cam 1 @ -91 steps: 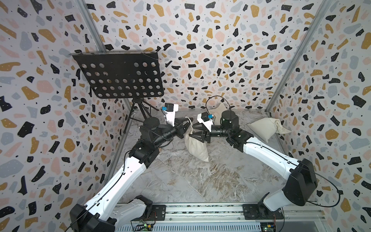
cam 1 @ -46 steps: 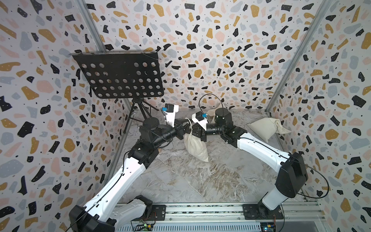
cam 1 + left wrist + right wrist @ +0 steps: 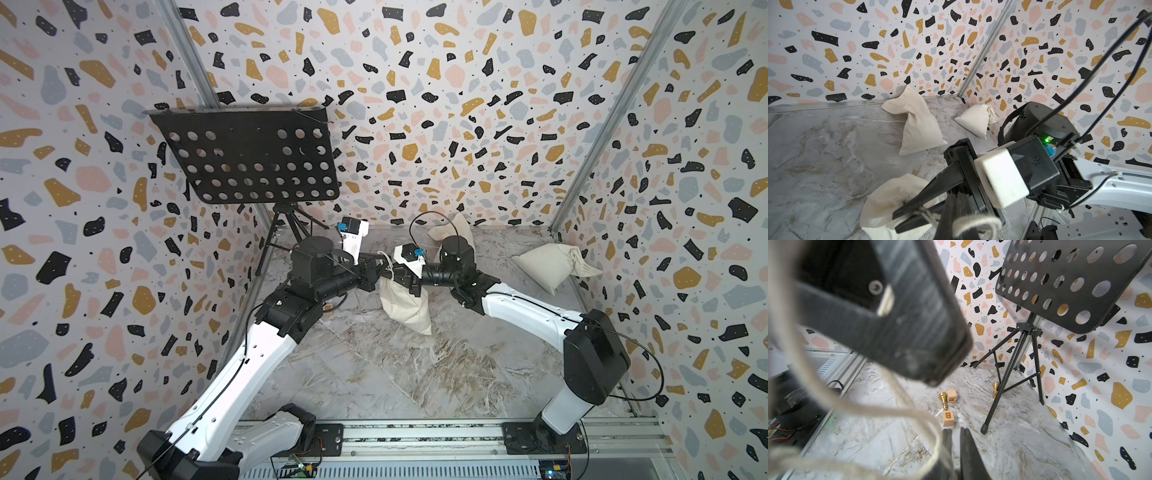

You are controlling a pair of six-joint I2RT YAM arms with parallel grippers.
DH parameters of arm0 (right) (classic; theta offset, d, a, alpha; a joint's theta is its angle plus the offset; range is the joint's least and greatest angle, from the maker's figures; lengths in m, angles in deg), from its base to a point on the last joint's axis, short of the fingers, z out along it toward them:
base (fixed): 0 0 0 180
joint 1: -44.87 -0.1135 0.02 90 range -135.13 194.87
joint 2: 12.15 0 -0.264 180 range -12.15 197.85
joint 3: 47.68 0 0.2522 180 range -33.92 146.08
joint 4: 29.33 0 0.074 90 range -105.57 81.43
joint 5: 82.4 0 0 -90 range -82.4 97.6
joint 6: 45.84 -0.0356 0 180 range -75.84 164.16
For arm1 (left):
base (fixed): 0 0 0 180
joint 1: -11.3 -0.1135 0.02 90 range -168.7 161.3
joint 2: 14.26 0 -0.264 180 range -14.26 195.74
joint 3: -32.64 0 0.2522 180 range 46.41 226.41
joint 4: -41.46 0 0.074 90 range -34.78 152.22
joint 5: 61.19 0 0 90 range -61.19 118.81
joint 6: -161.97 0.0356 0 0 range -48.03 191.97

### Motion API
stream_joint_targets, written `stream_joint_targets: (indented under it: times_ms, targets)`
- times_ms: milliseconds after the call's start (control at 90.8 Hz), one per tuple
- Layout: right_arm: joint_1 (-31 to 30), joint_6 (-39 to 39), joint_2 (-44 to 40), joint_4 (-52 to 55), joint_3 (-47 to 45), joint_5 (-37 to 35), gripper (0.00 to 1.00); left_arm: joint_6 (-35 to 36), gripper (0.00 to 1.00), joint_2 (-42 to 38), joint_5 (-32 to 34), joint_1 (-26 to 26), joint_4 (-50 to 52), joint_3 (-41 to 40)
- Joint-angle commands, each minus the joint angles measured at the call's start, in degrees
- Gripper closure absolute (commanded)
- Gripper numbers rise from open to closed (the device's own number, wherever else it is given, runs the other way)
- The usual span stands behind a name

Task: Close the soil bag
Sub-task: Frap the soil bag at the center of the board.

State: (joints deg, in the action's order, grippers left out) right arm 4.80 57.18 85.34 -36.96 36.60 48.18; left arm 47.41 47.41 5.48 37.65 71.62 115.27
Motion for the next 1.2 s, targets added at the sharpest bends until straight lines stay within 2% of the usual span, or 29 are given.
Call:
stream_joint_targets:
  times_ms: [0,165,440,617,837,947,1079,1189]
  targets:
    - [4.5,-1.0,8.3,20.0,-6.7,-17.9,0.84,0.6,1.0,-7.8,-6.0,0.7,-21.2,12.1]
    - [5.7,-2.8,9.0,19.9,-7.2,-18.6,0.82,1.1,1.0,-8.6,-5.5,0.7,-20.3,12.8]
    - [5.8,-3.5,7.8,19.1,-8.0,-19.3,0.78,-0.4,1.0,-9.7,-4.0,0.7,-23.2,7.8]
    - [5.8,-3.8,7.1,18.8,-8.7,-20.0,0.78,-0.3,1.0,-9.9,-3.7,0.7,-23.1,7.6]
    - [5.8,-5.9,7.3,15.3,-9.6,-18.4,0.75,0.8,1.0,-10.4,-1.7,0.7,-21.6,6.6]
    - [5.9,-6.1,6.5,15.2,-9.7,-17.9,0.82,0.5,1.0,-10.4,-1.8,0.7,-21.9,5.6]
    - [5.9,-6.4,3.7,15.5,-10.0,-17.8,0.98,0.2,1.0,-10.7,-1.5,0.7,-22.5,2.2]
    - [6.2,-5.6,-0.1,18.1,-9.9,-20.5,1.0,0.6,1.0,-11.9,1.5,0.7,-22.7,-3.4]
